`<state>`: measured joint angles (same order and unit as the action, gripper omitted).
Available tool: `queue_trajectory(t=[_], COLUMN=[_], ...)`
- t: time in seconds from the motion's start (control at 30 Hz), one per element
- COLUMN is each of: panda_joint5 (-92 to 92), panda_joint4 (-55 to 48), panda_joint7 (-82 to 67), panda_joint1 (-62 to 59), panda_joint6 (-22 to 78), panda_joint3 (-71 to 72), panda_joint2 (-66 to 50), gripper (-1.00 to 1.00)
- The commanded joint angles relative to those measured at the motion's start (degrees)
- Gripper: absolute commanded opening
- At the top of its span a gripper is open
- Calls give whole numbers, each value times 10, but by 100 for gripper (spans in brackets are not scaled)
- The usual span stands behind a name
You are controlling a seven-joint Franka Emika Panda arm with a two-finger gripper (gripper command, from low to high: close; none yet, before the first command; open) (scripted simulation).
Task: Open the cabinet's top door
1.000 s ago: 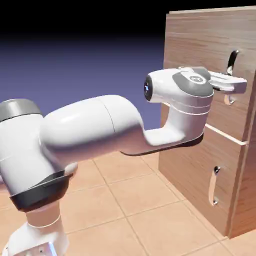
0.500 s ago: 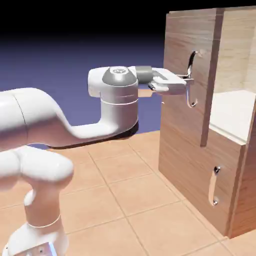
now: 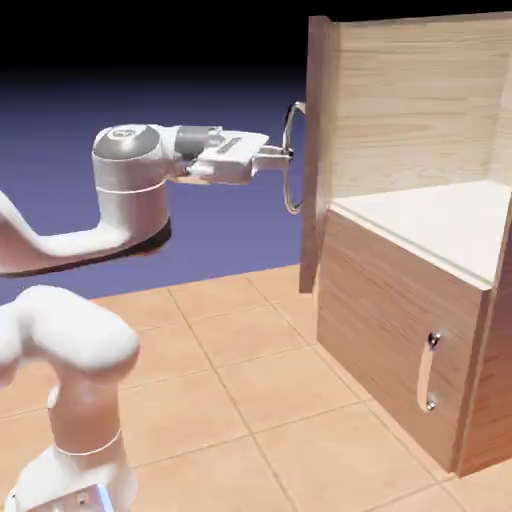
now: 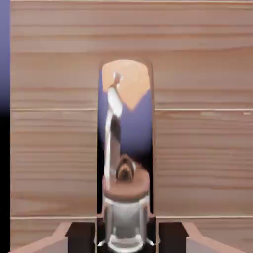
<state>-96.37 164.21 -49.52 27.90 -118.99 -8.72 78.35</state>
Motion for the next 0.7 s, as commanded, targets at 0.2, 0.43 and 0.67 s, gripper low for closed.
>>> queue_trajectory(t=[0.2, 0.43, 0.67], panda_joint5=[133, 261, 377], panda_joint4=[0, -40, -128], panda_joint7=[7, 26, 53], panda_joint1=[0, -11, -65], panda_joint6=[105, 216, 336], panda_joint3=[145, 291, 436], panda_joint2=[-5, -51, -132], gripper=[-100, -100, -100])
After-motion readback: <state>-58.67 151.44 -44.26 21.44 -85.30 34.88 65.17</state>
